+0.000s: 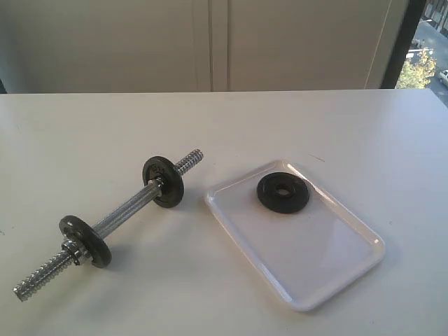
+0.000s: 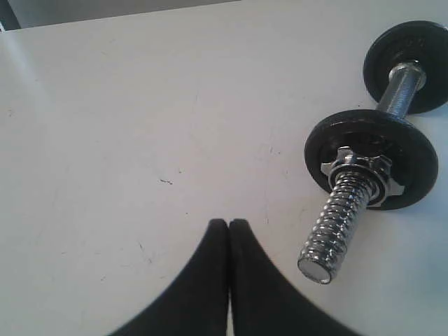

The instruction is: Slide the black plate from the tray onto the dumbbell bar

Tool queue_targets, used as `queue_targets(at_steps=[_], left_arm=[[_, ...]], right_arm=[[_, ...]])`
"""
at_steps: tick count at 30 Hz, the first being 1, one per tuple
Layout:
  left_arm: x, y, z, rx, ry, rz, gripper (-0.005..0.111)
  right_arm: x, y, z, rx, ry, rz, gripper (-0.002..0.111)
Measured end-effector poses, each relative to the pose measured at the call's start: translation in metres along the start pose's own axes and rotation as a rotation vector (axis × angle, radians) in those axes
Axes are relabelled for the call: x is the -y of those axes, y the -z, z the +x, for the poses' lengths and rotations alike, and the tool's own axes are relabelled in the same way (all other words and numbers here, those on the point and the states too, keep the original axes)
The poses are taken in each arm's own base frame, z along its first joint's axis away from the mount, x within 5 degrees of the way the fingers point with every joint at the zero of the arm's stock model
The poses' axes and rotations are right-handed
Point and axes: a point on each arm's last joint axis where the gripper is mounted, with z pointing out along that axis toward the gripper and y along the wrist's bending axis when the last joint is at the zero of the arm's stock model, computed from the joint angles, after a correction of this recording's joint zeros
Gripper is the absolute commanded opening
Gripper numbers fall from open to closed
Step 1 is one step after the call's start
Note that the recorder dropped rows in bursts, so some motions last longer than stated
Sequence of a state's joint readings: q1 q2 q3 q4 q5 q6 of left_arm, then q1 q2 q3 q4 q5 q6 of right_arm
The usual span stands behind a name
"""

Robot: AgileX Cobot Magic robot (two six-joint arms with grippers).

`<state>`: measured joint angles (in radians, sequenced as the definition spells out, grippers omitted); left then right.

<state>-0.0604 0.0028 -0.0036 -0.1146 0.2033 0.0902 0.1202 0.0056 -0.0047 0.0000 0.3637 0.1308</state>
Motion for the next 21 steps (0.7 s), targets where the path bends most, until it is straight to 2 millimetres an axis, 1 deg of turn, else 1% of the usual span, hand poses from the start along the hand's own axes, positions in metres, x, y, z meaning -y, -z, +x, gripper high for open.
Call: queue_targets(at_steps=[21], left_arm=[[-0.0002,0.0,-0.0006,0.007,0.0,-0.002,0.0]], right_arm=[[0.0,0.0,0.0,0.0,-0.002,0.0,0.0]])
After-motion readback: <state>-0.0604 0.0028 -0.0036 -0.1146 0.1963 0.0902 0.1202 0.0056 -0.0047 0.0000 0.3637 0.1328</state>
